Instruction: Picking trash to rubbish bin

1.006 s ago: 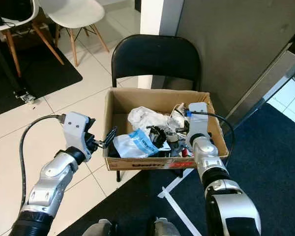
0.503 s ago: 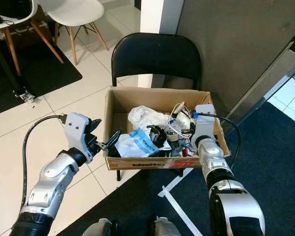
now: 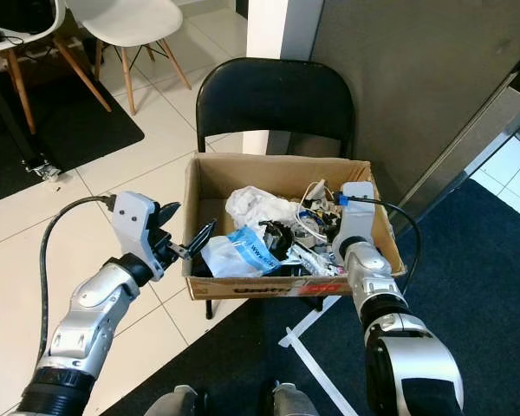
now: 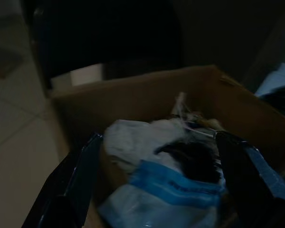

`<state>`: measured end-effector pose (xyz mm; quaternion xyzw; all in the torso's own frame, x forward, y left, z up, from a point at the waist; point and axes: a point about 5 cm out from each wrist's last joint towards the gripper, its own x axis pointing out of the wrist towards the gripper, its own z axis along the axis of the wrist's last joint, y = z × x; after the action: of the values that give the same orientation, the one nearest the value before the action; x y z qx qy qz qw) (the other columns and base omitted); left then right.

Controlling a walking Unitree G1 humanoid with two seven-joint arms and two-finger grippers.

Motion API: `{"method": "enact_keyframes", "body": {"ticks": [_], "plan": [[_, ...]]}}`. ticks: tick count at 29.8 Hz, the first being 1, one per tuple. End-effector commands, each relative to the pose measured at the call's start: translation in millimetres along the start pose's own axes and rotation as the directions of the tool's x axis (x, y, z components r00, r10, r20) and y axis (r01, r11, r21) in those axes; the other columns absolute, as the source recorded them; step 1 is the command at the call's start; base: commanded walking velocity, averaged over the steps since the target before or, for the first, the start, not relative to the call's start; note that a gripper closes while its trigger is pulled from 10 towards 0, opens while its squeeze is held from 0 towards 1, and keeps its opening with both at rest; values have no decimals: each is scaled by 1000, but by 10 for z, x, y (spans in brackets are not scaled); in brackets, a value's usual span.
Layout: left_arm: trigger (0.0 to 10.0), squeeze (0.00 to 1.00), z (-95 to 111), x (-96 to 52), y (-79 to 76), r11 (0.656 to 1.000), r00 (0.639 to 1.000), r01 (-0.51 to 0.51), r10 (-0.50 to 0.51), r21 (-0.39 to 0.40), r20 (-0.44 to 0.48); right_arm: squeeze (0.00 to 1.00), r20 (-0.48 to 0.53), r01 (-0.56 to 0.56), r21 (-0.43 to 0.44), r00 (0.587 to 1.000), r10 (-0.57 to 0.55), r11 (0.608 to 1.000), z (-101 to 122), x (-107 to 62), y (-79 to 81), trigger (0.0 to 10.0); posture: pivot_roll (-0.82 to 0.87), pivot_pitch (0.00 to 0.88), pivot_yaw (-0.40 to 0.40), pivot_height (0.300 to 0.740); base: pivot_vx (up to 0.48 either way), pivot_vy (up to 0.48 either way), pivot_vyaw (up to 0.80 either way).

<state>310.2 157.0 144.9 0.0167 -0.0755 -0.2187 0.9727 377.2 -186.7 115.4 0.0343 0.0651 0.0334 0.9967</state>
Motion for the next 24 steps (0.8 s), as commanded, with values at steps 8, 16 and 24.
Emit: {"method": "enact_keyframes", "body": {"ticks": [8, 16, 24], "plan": [[10000, 0, 75, -197, 248, 923, 929, -365, 370, -120, 17, 0, 284, -15, 98, 959, -13, 995, 270, -134, -116, 10000, 37, 161, -71, 740, 0, 0, 0], [10000, 0, -82, -347, 110, 900, 903, -429, 428, -80, -27, 0, 329, -105, 201, 944, 34, 974, -9, -443, -30, 10000, 39, 120, -52, 740, 0, 0, 0], [10000, 0, -89, -347, -7, 901, 902, -431, 429, -42, -42, 0, 292, -200, 115, 943, 160, 973, -99, -522, 180, 10000, 40, 103, -50, 740, 0, 0, 0]]}}
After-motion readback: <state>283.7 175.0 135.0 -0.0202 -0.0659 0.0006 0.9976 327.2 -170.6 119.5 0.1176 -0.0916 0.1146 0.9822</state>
